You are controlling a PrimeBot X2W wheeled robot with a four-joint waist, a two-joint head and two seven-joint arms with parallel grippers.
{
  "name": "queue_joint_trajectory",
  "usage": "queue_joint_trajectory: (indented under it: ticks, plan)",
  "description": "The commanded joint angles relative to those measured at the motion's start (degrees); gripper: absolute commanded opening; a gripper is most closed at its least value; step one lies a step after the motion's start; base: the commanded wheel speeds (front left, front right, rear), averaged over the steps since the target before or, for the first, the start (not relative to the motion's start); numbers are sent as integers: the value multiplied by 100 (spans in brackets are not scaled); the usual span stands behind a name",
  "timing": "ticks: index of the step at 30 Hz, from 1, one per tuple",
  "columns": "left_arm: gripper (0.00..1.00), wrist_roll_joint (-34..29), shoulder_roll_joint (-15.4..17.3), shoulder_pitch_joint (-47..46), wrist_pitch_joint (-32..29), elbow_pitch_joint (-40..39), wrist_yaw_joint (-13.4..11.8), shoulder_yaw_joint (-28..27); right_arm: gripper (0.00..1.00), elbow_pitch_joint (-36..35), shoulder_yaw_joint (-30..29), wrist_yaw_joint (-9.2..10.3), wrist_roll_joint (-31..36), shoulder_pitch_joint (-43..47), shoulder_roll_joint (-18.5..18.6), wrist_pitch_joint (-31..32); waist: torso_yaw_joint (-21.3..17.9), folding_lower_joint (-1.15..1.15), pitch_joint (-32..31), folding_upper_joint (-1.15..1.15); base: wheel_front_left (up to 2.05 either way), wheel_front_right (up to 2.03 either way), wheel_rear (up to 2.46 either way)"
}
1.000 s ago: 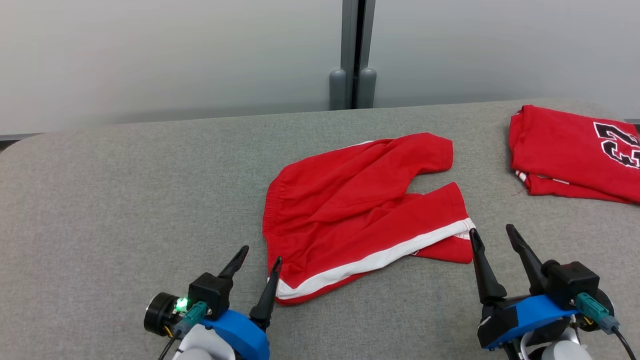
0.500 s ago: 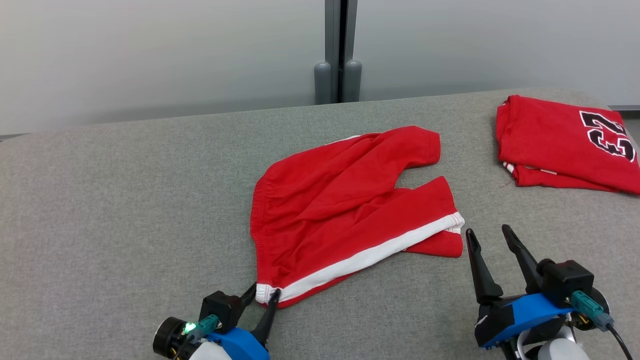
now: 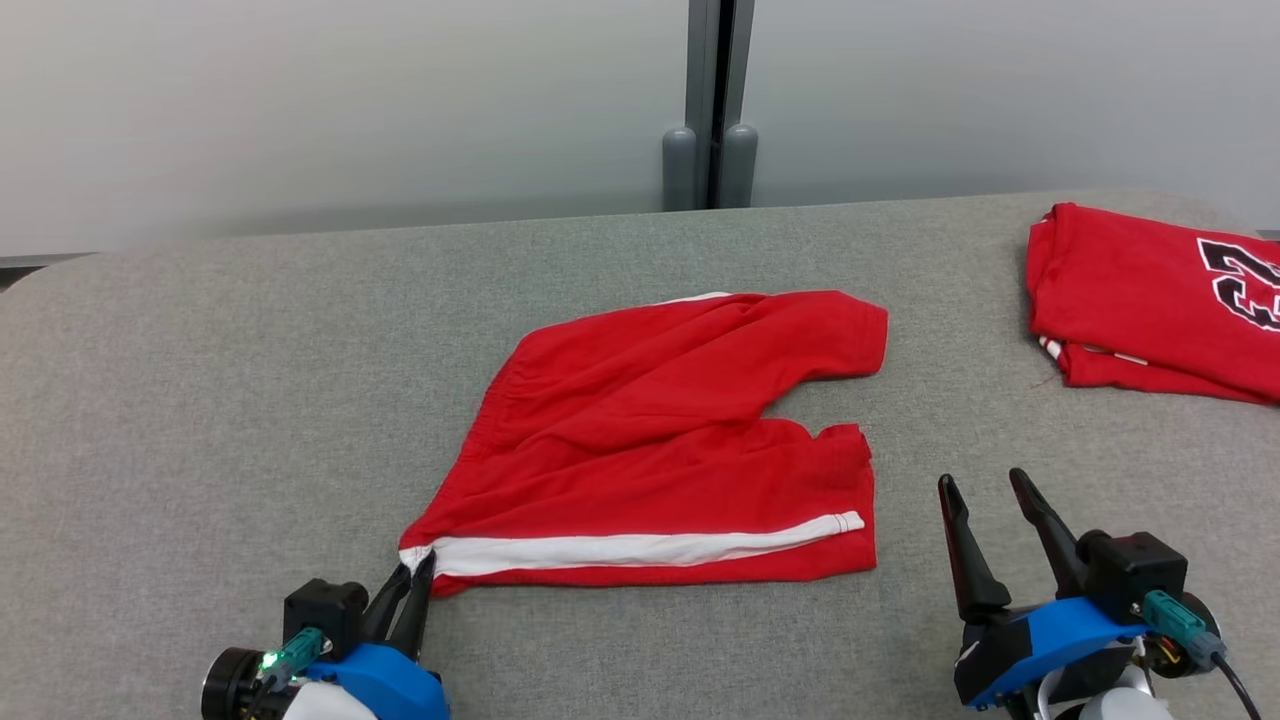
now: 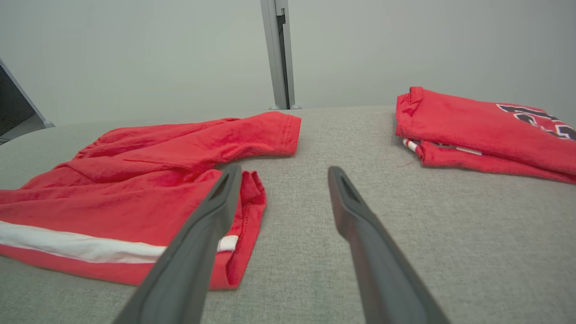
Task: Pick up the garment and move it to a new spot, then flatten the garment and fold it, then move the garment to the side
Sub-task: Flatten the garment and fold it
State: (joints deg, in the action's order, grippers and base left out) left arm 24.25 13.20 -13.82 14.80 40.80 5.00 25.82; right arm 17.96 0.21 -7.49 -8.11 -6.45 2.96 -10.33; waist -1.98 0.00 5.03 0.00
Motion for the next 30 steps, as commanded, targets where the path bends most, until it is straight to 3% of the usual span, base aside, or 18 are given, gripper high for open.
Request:
queue_joint_trajectory:
  ticks: [1,2,3,4,5,20,30]
  plan:
    - [0,37,39,79,29,-27,-52,-48,100,34,7,-1,-2,40,13,-33,11,0,-2,0,0,0,0]
    - [0,49,37,101,34,-37,-53,-61,100,53,12,-1,-11,36,11,-43,18,0,-4,0,0,0,0]
    - [41,52,26,122,39,-69,-62,-81,100,72,14,-1,-19,31,10,-53,26,0,-10,0,0,0,0]
    - [94,45,-3,146,43,-112,-81,-100,100,88,20,-1,-25,27,11,-54,33,0,-18,0,0,0,0]
    - [100,34,-30,158,41,-194,-102,-136,100,102,30,-1,-38,20,10,-69,40,0,-27,0,0,0,0]
    - [100,-672,-161,678,43,-2406,-472,-1483,100,-110,109,-1,111,-96,70,-258,109,0,-289,0,0,0,0]
    - [100,-980,-120,1131,43,-2784,-524,-2107,100,-504,-14,-1,241,245,35,-196,96,0,-465,0,0,0,0]
